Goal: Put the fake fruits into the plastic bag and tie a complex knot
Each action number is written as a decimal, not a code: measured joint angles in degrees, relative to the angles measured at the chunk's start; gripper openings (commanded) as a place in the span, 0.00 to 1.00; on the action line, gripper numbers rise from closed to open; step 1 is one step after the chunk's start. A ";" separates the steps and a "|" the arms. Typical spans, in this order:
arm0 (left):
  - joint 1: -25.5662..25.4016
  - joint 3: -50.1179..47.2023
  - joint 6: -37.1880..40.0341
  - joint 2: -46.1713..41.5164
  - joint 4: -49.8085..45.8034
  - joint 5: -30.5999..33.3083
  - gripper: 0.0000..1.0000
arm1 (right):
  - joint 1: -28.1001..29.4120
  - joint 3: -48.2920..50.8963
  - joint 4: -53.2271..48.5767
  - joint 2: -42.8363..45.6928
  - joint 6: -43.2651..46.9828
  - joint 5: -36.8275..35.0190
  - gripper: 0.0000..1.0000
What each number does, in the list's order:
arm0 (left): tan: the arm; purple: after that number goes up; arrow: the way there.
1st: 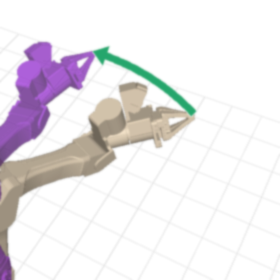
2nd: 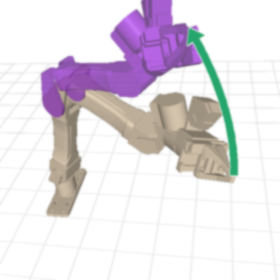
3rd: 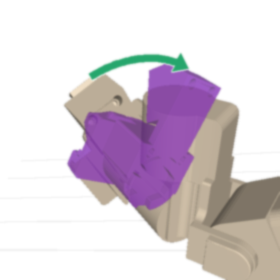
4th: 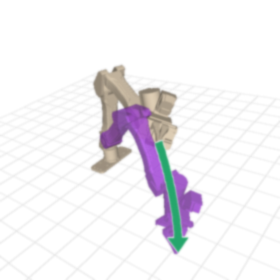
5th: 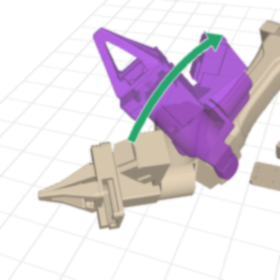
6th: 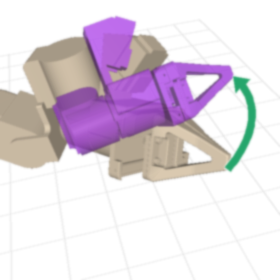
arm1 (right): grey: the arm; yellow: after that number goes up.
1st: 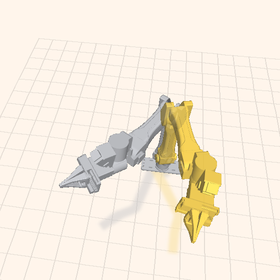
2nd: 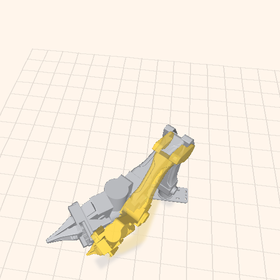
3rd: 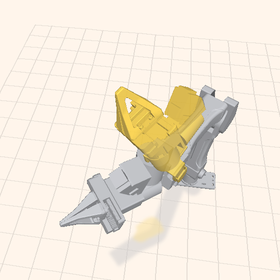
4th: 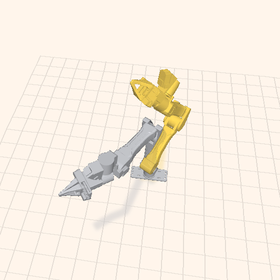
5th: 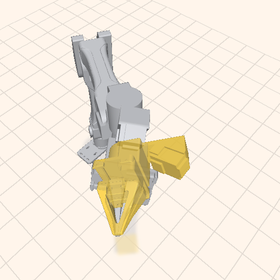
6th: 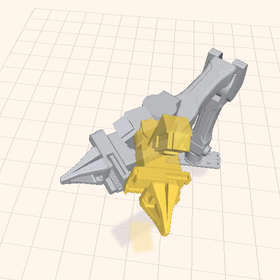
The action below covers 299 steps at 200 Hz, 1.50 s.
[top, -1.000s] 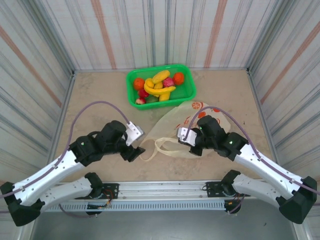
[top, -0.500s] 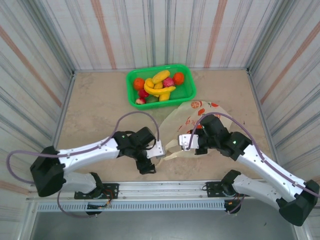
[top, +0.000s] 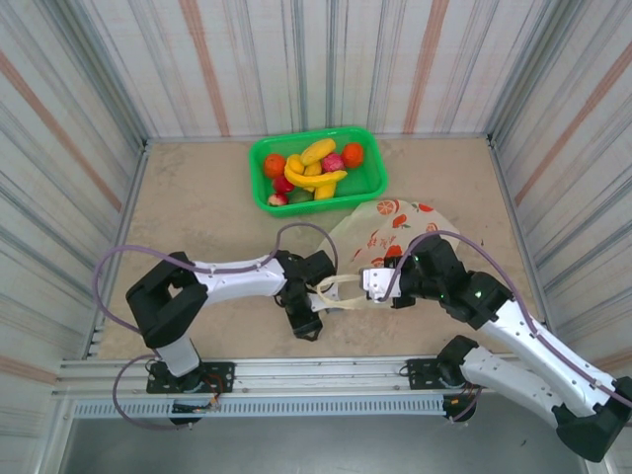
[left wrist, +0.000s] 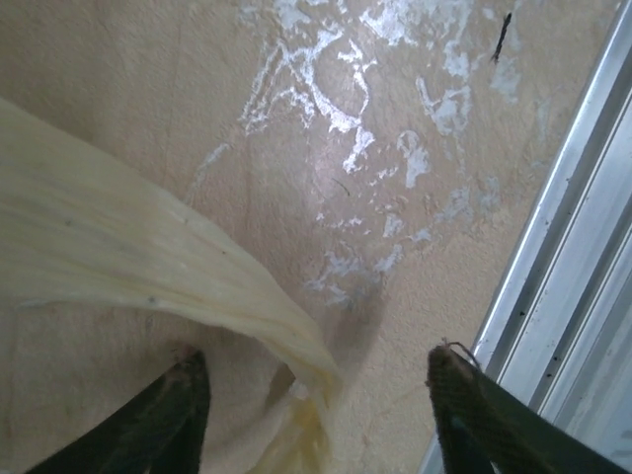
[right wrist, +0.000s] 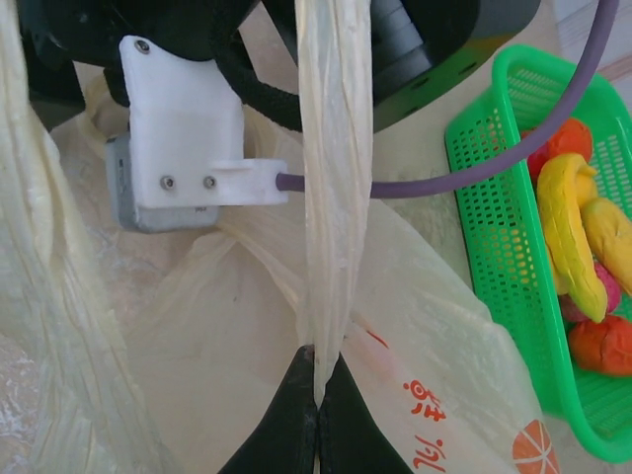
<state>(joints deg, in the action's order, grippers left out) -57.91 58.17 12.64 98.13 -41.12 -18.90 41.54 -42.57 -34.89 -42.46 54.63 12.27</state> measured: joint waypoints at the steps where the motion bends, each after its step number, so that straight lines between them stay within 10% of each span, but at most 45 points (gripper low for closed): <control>1: -0.02 0.07 0.07 0.09 -0.07 0.00 0.45 | 0.00 0.04 0.00 0.07 0.00 -0.02 0.00; 44: -2.69 1.22 -0.20 1.38 -2.12 4.11 0.28 | -0.04 1.33 0.50 2.43 0.00 -0.07 0.00; 74: -4.26 1.42 -0.31 1.42 -2.86 7.08 0.34 | -0.07 1.33 0.66 3.23 0.00 -0.31 0.00; 101: -5.49 1.44 -0.52 1.31 -3.19 10.49 0.00 | -0.07 1.33 0.76 3.28 0.00 -0.44 0.00; 138: -5.29 1.44 0.20 -0.85 -4.33 13.40 0.00 | -0.07 1.33 0.76 3.10 0.00 -0.46 0.00; 204: 8.35 0.83 -7.13 -37.59 1.44 6.80 0.00 | -1.38 -2.78 0.04 4.92 -0.26 1.33 0.00; 299: 10.34 2.03 -25.03 -51.74 5.86 5.84 0.00 | -2.29 -6.01 4.92 2.47 -17.35 9.27 0.52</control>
<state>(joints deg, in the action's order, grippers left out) -47.57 60.20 -12.38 46.39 -35.27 -13.06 39.24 -48.58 -29.98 -39.99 37.28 21.54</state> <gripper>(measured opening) 0.045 0.509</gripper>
